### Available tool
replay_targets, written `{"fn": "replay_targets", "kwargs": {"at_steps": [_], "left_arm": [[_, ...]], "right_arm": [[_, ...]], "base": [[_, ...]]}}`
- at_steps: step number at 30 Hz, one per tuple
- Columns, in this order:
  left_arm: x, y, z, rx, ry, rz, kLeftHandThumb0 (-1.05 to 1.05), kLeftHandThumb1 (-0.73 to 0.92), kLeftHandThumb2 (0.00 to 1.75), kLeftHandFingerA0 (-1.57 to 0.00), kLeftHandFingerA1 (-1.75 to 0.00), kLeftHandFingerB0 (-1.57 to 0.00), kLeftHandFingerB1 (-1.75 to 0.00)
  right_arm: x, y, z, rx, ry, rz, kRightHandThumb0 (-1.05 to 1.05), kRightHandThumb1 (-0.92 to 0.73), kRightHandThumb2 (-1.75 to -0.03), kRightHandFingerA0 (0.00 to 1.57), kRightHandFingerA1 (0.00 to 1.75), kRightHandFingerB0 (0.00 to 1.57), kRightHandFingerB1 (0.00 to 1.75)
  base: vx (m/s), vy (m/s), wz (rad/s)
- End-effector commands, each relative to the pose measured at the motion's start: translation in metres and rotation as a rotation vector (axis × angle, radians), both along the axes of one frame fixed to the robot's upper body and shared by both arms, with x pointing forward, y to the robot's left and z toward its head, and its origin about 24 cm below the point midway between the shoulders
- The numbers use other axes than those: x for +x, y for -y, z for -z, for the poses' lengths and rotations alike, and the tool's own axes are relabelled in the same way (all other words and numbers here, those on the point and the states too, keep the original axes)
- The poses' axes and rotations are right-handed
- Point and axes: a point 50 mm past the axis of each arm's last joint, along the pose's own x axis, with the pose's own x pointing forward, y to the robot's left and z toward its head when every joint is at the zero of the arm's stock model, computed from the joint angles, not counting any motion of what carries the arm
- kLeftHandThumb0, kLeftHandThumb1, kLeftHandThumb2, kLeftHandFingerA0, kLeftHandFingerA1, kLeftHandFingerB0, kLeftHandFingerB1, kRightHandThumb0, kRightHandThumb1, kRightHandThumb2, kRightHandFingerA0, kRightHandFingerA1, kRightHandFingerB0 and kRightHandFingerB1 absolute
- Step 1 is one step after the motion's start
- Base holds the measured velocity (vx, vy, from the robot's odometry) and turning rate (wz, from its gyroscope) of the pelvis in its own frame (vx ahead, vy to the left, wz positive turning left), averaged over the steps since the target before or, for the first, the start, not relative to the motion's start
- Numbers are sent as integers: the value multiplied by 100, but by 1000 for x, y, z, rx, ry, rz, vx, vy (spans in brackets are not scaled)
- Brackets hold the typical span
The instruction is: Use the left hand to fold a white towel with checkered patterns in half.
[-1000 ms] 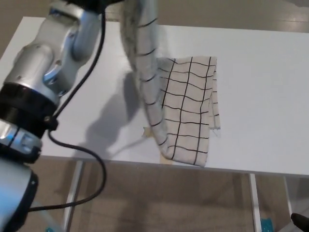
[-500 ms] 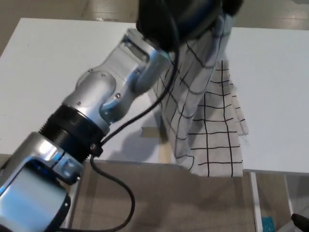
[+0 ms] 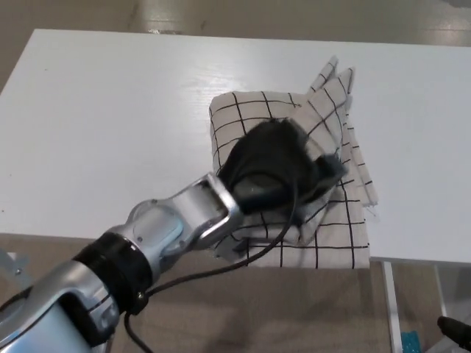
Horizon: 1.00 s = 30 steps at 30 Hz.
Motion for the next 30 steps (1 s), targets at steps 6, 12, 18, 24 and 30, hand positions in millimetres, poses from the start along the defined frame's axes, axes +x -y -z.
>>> {"fn": "replay_targets", "kwargs": {"at_steps": [6,12,18,24,30], "left_arm": [[3,2,28,239,-542,-224,-86,51,62,0,0,0,0],[4,10,13,217,-637,-255,-96,58,59,0,0,0,0],[9,17,-16,119,-607,-221,-97,58,61,0,0,0,-2],[13,21,-46,32,-592,-181,-98,52,67,0,0,0,-9],[11,24,-83,-73,-601,-127,-96,56,60,0,0,0,-9]], "right_arm": [[-2,2,0,-32,-7,-37,-41,-63,-58,65,64,60,52],[-2,1,0,-42,-8,-40,-42,-62,-58,66,64,60,52],[-3,2,1,-32,-11,-45,-43,-62,-58,65,64,61,52],[-5,1,2,-27,-8,-47,-44,-61,-58,65,64,60,52],[-4,0,1,-27,-3,-50,-44,-61,-58,65,63,60,52]], "base": [[0,0,0],[0,0,0],[0,0,0],[0,0,0],[0,0,0]]}}
